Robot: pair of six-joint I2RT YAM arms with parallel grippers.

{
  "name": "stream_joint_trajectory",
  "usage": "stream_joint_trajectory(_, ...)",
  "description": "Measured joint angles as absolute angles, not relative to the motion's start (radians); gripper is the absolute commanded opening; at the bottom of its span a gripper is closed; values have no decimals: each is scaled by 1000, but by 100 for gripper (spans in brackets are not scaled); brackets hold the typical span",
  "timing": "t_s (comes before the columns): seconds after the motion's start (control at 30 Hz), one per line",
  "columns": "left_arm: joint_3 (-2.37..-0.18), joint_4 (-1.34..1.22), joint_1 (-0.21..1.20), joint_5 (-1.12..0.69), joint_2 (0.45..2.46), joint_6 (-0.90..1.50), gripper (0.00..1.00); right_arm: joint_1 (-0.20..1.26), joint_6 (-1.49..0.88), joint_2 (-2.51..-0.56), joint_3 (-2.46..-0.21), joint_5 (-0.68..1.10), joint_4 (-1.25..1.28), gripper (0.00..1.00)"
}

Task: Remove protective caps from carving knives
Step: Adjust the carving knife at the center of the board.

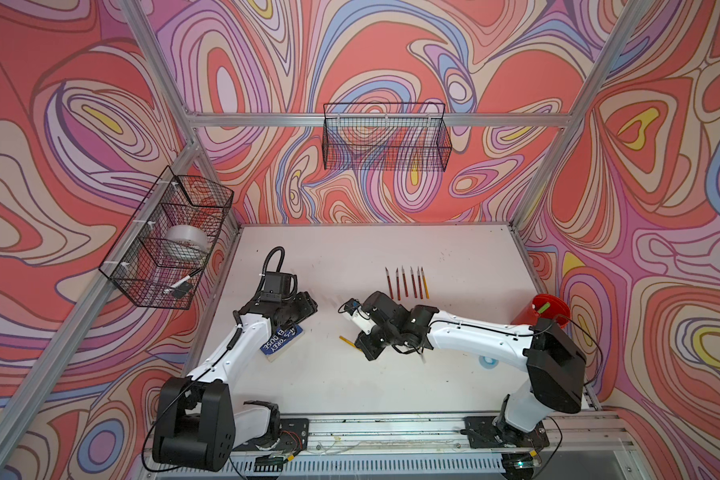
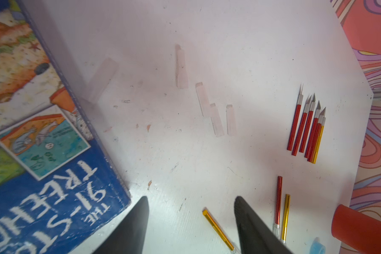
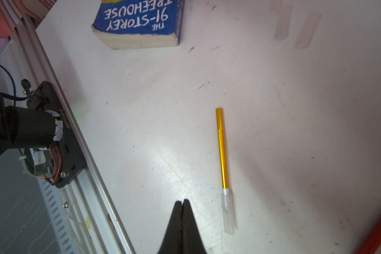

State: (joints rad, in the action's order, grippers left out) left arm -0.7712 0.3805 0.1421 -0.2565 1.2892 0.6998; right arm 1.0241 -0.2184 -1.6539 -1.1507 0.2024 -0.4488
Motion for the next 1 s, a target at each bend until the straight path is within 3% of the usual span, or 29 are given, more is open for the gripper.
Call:
stream_joint_trajectory(0.2, -793, 339, 226, -268, 1401, 704, 10, 1077, -299, -1653, -1024, 203, -447, 0)
stream_joint_trajectory(0.37, -803, 303, 254, -273, 1458, 709, 0, 1078, -355, -1687, -966, 198, -427, 0)
stream_joint_trajectory(1.0, -860, 204, 384, -314, 1686, 727, 0, 1058, -396, -1771, -989, 111, -379, 0)
